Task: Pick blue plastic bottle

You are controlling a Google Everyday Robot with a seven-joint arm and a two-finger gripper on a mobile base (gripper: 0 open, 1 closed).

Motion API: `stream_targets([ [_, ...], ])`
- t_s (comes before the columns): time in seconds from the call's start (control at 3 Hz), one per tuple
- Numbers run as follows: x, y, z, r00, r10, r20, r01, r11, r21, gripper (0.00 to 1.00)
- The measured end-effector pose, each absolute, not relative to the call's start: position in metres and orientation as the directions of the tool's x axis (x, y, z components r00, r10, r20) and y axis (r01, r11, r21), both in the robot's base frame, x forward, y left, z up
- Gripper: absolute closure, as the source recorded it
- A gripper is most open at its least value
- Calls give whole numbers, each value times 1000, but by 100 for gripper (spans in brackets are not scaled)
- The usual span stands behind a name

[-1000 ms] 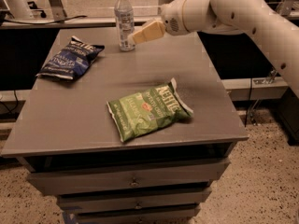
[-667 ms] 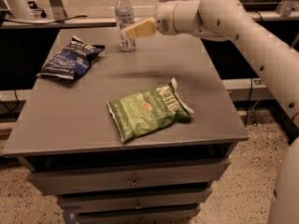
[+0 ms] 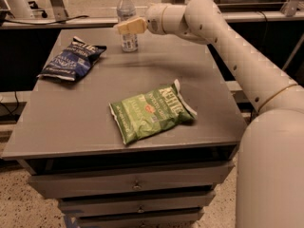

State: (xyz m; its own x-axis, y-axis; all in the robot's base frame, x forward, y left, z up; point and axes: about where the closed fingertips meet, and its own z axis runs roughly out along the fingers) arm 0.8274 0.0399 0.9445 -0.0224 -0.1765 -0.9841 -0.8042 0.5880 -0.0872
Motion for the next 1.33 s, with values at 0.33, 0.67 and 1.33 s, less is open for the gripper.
stream_targets([
  [0.33,839,56,935,-34,-156,-987,-813,579,-64,0],
  [0.67,845,68,927,-45,-133,-990,-815,579,-40,17],
  [1.33,852,78,919,-46,-91,-995,-805,593,-17,64],
])
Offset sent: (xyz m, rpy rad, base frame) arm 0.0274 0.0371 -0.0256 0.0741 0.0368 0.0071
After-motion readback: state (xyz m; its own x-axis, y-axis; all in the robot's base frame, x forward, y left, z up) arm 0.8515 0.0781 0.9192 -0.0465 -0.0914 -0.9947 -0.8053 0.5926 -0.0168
